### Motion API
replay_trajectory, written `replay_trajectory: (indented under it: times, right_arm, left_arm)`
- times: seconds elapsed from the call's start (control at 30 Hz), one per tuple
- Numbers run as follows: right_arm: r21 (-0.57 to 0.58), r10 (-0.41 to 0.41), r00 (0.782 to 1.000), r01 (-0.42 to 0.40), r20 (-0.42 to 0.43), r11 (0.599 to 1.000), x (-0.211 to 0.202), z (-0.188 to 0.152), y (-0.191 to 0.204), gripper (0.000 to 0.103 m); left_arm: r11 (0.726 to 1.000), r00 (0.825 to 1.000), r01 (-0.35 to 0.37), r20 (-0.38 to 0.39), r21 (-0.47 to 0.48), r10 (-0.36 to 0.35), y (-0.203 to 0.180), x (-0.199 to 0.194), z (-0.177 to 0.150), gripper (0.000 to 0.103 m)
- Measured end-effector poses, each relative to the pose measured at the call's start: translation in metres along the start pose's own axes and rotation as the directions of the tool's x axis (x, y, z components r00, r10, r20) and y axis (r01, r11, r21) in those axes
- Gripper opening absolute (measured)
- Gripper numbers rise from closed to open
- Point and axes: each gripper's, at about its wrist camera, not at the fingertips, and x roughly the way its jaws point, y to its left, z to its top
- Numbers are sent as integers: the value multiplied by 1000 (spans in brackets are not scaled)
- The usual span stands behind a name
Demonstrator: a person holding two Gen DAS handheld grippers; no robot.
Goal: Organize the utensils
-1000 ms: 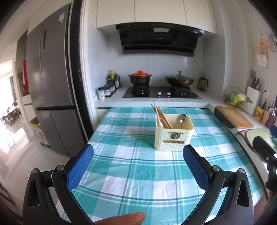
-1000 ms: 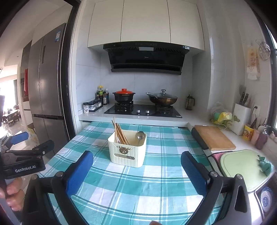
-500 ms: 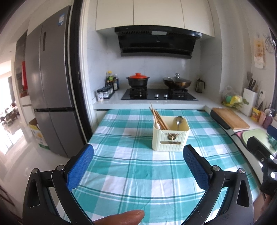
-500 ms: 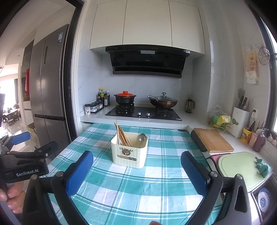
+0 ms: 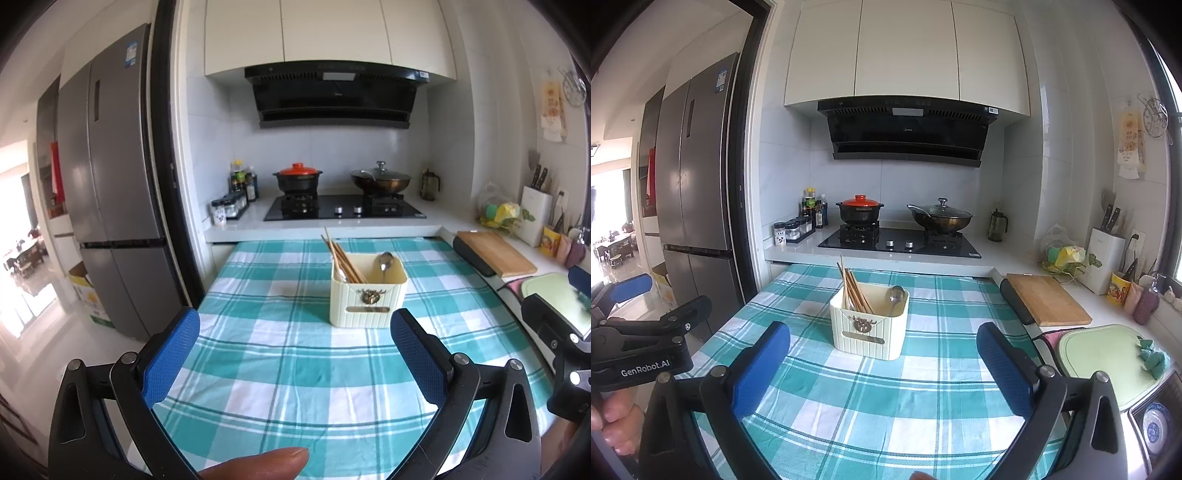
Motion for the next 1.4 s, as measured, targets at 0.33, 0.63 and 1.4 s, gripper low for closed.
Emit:
replay_trajectory:
  times: [0.33, 0.63, 1.4]
  right_arm:
    - [-14, 7, 1000, -6, 13, 1000, -6, 0, 6, 103]
    - [-14, 6, 1000, -6, 12, 1000, -7, 0, 7, 103]
    - [-14, 12, 1000, -12, 9, 1000, -10, 0, 9, 103]
  left_arm:
    - [1000, 1000, -2, 1, -1, 2, 2, -1, 1, 103]
    - [1000, 1000, -3, 2, 0, 3, 2, -1, 0, 103]
    - [1000, 1000, -1, 1, 0, 1, 2, -2, -1, 103]
